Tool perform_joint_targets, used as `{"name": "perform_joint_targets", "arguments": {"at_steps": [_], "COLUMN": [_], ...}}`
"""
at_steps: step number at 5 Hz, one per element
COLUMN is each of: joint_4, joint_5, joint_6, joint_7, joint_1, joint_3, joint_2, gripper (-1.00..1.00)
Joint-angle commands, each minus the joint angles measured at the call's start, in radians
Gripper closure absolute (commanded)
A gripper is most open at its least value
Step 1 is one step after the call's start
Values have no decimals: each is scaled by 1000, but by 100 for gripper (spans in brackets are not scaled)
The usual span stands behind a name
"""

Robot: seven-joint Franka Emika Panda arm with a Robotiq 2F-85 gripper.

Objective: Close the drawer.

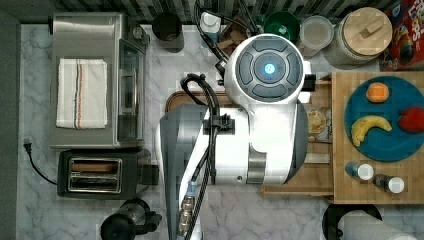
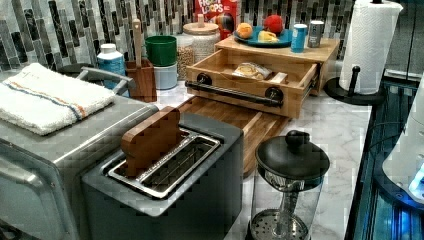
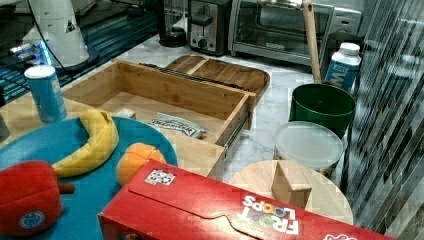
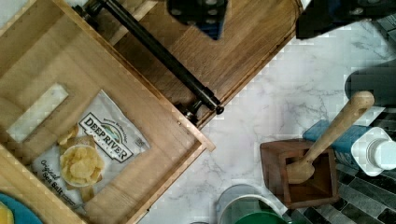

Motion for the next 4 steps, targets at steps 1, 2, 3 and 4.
{"name": "perform_joint_targets", "arguments": {"at_steps": [1,2,3,4], "joint_4": [1,14,-14,19], "joint_5": [0,-1,39,20], "joint_6": [0,-21,-7,-68], "joint_7": [-1,15,-1,-13], "joint_1": [1,19,48,85], "joint_3": [0,18,45,81], "joint_2": [0,7,-12,3], "gripper": [-100,-100,-100,-100]}}
